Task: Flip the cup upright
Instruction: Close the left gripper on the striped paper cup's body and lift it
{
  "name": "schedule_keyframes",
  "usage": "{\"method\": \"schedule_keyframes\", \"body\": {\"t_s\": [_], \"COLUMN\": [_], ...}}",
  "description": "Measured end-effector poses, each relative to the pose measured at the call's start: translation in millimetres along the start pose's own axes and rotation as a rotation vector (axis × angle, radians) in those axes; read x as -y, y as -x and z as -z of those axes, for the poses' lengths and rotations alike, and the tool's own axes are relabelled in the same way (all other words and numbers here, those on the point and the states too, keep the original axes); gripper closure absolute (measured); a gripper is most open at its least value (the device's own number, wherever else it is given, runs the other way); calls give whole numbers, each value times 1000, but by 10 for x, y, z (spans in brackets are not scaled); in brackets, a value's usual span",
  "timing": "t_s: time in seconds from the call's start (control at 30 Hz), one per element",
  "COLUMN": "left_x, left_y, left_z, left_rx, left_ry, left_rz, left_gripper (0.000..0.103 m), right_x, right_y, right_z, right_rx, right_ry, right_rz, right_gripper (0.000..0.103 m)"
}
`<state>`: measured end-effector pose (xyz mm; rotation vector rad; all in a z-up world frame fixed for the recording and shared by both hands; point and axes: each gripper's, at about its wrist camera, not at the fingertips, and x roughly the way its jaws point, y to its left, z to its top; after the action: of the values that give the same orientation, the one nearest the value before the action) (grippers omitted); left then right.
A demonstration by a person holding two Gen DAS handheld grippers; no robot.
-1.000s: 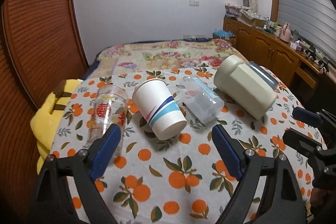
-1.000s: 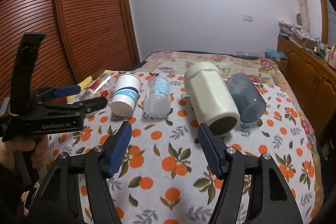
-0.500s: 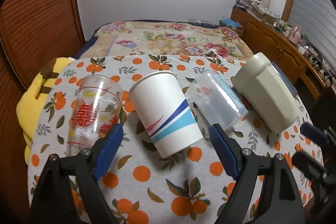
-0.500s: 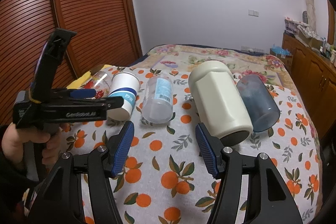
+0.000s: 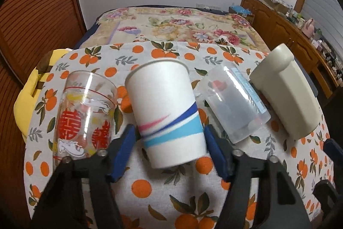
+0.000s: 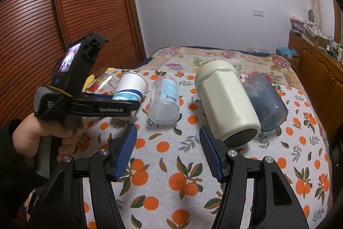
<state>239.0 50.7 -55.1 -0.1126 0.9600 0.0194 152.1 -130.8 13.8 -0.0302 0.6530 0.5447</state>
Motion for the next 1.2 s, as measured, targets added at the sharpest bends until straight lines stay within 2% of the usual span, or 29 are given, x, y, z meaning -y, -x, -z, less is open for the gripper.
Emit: {"method": "schedule_keyframes", "body": {"t_s": [0.13,0.3,0.57,0.77,1.0,1.2], "left_x": [-45,-56,40,237,526,764], "left_y": [36,246,703,944,1045,984], "left_z": [28,95,440,794,1148,1299], "left_rx": [13,65,129,130,108,82], "left_ry": [9,3,15,6,16,1], "left_rz": [19,21,111,191,268,283], "left_gripper": [45,47,47,46,46,45], "right_x": [-16,-29,-31,66,243,318], "right_y": [30,48,127,309,545,603], "right_z": [7,28,111,217,359,489], "right_rx": [7,12,9,5,-6,-28], "right_ry": [-1,-3,-11,-33,-61,-77], "right_rz": [-4,-3,1,13,42,57], "right_gripper": [41,41,41,41,41,41]}}
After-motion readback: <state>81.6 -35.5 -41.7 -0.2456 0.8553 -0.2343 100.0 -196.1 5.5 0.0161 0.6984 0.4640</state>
